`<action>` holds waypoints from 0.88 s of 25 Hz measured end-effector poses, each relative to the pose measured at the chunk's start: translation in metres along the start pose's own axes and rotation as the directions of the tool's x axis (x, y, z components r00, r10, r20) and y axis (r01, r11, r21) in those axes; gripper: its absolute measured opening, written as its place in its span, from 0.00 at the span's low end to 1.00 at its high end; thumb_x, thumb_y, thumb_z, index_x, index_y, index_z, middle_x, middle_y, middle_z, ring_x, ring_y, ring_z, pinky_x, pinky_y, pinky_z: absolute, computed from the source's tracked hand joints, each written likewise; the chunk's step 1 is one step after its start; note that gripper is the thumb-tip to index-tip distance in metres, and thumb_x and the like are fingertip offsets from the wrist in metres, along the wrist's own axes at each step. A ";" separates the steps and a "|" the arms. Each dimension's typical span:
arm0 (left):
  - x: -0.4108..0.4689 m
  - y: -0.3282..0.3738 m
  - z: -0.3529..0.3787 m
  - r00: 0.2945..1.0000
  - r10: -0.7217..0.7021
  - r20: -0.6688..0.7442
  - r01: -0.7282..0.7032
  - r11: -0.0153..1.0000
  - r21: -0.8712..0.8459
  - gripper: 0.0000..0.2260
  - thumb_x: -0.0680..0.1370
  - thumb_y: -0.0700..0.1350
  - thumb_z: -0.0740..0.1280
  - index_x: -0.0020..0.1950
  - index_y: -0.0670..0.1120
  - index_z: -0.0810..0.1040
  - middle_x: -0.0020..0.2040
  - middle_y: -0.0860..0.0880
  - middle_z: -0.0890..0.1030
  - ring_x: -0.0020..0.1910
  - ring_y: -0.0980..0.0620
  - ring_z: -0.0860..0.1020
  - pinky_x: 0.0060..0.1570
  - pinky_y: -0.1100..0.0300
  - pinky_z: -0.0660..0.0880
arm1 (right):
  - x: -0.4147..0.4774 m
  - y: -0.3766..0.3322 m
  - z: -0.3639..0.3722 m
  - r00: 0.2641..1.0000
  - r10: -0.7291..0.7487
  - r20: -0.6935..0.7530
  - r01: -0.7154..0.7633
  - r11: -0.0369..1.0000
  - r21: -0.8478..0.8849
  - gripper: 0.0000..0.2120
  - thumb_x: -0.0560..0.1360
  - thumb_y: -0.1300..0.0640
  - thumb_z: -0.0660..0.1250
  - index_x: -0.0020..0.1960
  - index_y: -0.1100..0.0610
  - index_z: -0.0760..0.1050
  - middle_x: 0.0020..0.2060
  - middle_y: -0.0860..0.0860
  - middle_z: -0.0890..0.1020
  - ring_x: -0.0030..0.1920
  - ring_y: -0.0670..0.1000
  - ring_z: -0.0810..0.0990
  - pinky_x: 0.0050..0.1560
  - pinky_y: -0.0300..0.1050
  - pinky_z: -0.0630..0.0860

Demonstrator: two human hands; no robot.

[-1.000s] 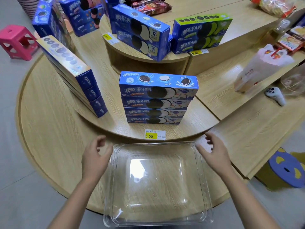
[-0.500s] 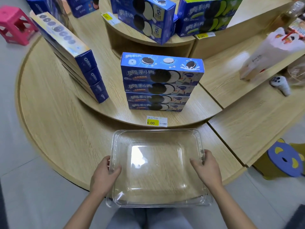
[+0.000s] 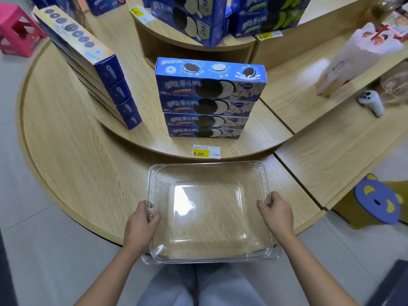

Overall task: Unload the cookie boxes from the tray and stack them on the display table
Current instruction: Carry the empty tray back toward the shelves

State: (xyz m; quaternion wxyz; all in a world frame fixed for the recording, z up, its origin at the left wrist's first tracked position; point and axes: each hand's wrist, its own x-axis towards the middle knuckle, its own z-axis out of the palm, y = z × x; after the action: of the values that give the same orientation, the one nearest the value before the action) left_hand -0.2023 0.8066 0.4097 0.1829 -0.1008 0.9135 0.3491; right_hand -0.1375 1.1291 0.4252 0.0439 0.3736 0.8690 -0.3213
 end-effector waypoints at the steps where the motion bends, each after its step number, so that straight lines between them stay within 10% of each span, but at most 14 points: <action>1: -0.002 0.001 0.000 1.000 0.008 -0.013 -0.009 0.999 -0.044 0.07 0.75 0.44 0.66 0.50 0.46 0.72 0.31 0.48 0.74 0.31 0.50 0.74 0.30 0.59 0.67 | -0.001 0.002 -0.001 1.000 0.005 0.001 -0.005 0.999 0.037 0.14 0.71 0.55 0.67 0.34 0.56 0.63 0.27 0.50 0.70 0.28 0.52 0.69 0.31 0.46 0.67; 13: 0.011 0.046 0.009 0.975 0.216 0.053 -0.208 0.969 -0.132 0.06 0.71 0.40 0.69 0.43 0.47 0.73 0.32 0.44 0.78 0.33 0.46 0.76 0.37 0.55 0.70 | -0.055 0.038 -0.042 0.960 0.217 -0.176 -0.171 0.955 0.243 0.15 0.68 0.59 0.68 0.32 0.57 0.61 0.28 0.52 0.69 0.31 0.52 0.66 0.32 0.46 0.63; 22: -0.028 0.137 0.061 0.723 0.551 0.417 -0.590 0.806 -0.043 0.06 0.71 0.41 0.68 0.39 0.43 0.70 0.33 0.44 0.75 0.33 0.45 0.72 0.32 0.57 0.65 | -0.189 0.116 -0.058 0.650 0.645 -0.401 -0.454 0.753 0.476 0.11 0.69 0.58 0.68 0.34 0.60 0.68 0.26 0.50 0.70 0.29 0.50 0.67 0.28 0.36 0.63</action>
State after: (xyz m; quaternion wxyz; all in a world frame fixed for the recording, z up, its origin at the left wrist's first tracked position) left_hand -0.2038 0.9500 0.4611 0.2583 0.2695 0.8556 0.3586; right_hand 0.0856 1.1058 0.4695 -0.1710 0.6994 0.6188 -0.3143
